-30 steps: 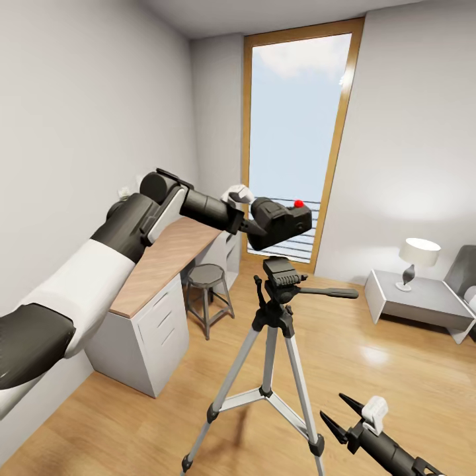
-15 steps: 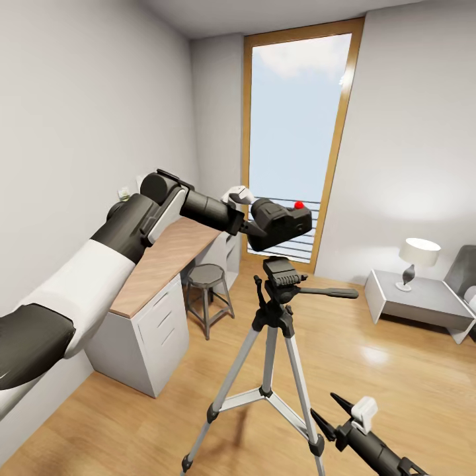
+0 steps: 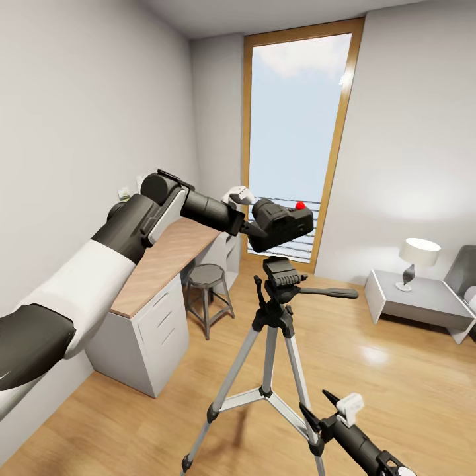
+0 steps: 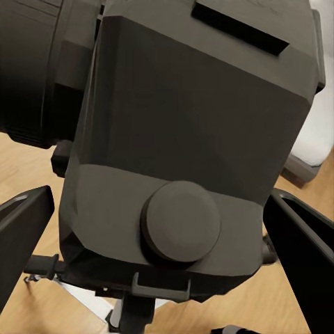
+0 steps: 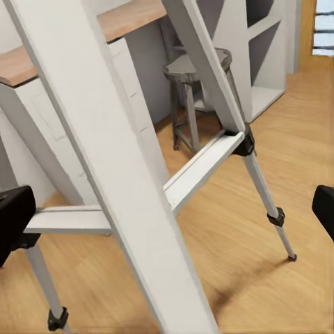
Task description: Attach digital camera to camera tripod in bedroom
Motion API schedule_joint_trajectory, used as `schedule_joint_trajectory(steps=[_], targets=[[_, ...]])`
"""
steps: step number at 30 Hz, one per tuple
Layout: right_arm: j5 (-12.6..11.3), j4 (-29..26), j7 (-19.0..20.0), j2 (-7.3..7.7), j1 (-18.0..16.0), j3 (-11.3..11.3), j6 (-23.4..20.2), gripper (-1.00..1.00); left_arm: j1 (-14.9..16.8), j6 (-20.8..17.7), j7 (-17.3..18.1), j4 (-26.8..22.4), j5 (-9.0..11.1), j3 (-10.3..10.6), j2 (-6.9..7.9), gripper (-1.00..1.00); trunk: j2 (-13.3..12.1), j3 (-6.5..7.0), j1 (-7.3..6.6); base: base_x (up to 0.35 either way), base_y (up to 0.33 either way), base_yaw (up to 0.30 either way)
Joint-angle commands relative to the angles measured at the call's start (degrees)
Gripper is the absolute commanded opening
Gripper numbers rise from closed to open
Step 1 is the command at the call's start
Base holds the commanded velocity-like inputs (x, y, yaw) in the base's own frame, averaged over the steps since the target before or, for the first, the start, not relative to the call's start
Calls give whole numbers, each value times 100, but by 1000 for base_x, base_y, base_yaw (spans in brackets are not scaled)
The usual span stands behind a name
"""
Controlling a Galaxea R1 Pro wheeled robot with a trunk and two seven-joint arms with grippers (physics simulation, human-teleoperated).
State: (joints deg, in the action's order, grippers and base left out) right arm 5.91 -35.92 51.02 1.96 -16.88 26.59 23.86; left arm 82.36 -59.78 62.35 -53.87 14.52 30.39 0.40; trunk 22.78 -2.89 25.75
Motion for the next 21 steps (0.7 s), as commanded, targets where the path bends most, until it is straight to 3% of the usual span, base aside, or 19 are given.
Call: schedule_joint_trajectory(steps=[1, 5, 7, 15, 21], targets=[[59, -3, -68, -12, -8, -14, 31, 100, 9, -22, 13, -1, 16, 11, 4, -100, 14, -14, 4, 0, 0, 0], [59, -3, -372, -32, -8, -175, 31, 100, 8, -22, 14, -1, 16, 11, 7, -100, 14, -14, 4, 0, 0, 0], [59, -3, -585, -44, -8, -357, 31, 100, 8, -22, 14, -1, 16, 18, 14, -100, 14, -14, 4, 0, 0, 0], [59, -3, -653, -71, -8, -467, 31, 100, 8, -22, 14, -1, 16, 26, 17, -100, 14, -14, 4, 0, 0, 0], [59, -3, -949, -134, -8, -515, 31, 100, 8, -22, 14, -4, 16, 136, 26, -100, 14, -14, 4, 0, 0, 0]])
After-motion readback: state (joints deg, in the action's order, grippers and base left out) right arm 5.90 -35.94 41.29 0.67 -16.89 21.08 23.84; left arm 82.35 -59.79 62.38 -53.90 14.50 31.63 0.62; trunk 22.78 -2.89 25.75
